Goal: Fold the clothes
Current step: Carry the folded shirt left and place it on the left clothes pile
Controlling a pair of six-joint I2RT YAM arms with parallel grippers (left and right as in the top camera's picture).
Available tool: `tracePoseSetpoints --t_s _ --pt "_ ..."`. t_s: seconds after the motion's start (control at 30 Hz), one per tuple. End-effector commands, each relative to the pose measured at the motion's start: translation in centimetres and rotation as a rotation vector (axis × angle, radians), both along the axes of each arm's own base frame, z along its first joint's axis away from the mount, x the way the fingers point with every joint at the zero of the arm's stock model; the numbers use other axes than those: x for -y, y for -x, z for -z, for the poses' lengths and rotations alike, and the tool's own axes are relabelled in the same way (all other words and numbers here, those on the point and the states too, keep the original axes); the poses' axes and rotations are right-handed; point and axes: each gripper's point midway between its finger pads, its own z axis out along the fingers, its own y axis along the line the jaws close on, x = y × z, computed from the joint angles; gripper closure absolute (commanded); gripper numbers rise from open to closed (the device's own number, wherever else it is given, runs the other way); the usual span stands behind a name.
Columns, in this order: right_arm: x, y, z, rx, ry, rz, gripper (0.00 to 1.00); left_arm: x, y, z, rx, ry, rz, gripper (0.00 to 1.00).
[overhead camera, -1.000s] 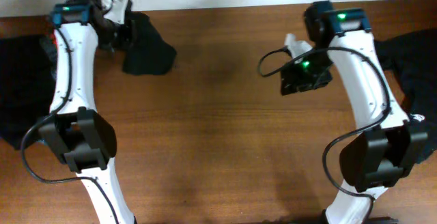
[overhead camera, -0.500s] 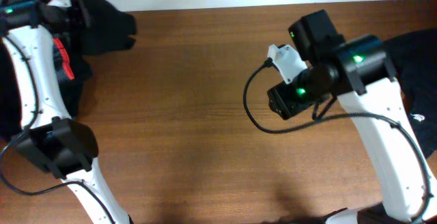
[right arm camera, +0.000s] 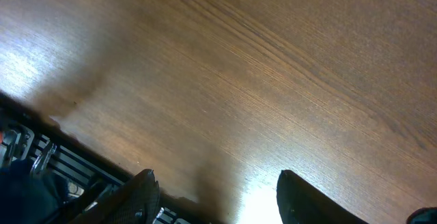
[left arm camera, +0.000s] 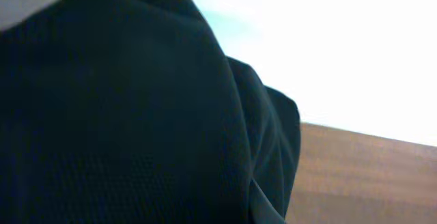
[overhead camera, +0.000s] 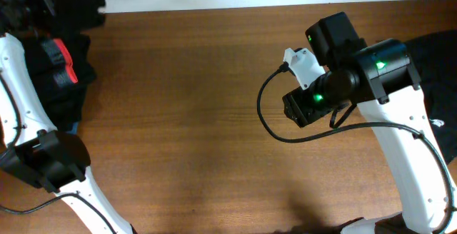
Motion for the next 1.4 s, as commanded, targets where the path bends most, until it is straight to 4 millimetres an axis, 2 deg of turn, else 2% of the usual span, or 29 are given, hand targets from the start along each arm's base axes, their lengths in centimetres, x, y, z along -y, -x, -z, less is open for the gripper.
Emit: tracePoseSetpoints --t_s 0.0,0.1,0.27,0.5,0.9,1.17,1.37 --pt "0.0 -0.1 -0.5 0.02 0.002 0.009 0.39 0.5 0.4 -5.8 0.152 -0.026 0.036 0.99" --pt "0.0 -0.1 -0.5 0.02 0.002 0.009 0.39 -0.2 0.3 -6.5 0.18 -0.04 0.027 1.0" --pt "0.0 -0.1 -0.5 0.02 0.002 0.009 0.39 -2.6 1.4 -6.0 0.156 -0.017 -0.028 1.0" --pt "0.2 -0.2 -0.5 0.023 0.009 0.013 0.39 -5.1 4.1 -3.3 0.03 0.043 -0.092 1.0" --pt "0.4 0.0 -0.4 0.017 0.019 0.015 0.39 -7.0 8.4 0.8 -0.183 0.111 -0.192 0.99" --pt "0.4 0.0 -0.4 0.016 0.02 0.015 0.38 -7.6 11.3 2.8 -0.301 0.174 -0.237 0.98" --pt "0.5 0.1 -0.4 0.014 0.024 0.015 0.38 -8.6 13.4 4.1 -0.394 0.154 -0.307 0.98"
